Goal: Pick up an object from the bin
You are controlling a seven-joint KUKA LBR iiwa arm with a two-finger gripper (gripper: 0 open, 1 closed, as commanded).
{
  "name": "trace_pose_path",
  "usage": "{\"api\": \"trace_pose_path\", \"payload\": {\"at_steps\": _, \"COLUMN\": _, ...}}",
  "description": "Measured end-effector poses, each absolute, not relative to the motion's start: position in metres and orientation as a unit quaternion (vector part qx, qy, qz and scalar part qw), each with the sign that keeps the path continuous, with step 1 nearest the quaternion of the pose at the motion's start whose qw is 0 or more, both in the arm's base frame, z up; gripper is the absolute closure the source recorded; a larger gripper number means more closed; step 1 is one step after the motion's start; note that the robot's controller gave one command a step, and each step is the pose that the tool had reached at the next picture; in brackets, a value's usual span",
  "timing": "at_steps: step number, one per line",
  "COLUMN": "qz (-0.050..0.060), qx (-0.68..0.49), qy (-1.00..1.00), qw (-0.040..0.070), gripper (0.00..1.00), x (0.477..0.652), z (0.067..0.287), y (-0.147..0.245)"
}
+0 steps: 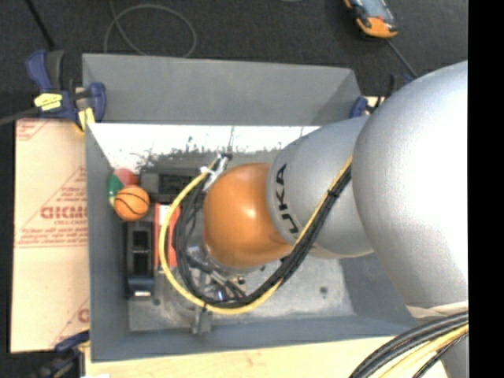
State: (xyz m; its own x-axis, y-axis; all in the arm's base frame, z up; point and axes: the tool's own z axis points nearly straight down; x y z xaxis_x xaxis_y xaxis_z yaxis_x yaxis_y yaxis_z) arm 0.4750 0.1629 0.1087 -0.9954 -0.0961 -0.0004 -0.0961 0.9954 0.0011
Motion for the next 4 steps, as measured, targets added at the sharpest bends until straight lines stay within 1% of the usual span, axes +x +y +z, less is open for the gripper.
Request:
{"api": "trace_pose_path", "payload": {"at_steps": 1, "qz": 0.002, "qx": -0.081, "qy": 0.997, "qw": 0.012, "gripper": 0.00, "x": 0.4815, "z": 0.0796, "y": 0.1684}}
{"api": "trace_pose_path", "payload": {"at_steps": 2, "qz": -0.001, "qx": -0.214, "qy": 0.977, "qw": 0.008, "gripper": 1.00, "x": 0.4805, "z": 0.0800, "y": 0.1731}}
{"api": "trace_pose_path", "payload": {"at_steps": 3, "qz": -0.001, "qx": -0.214, "qy": 0.977, "qw": 0.008, "gripper": 1.00, "x": 0.4805, "z": 0.0801, "y": 0.1731}}
{"api": "trace_pose_path", "payload": {"at_steps": 4, "qz": -0.002, "qx": -0.215, "qy": 0.977, "qw": 0.003, "gripper": 1.00, "x": 0.4784, "z": 0.0835, "y": 0.1727}}
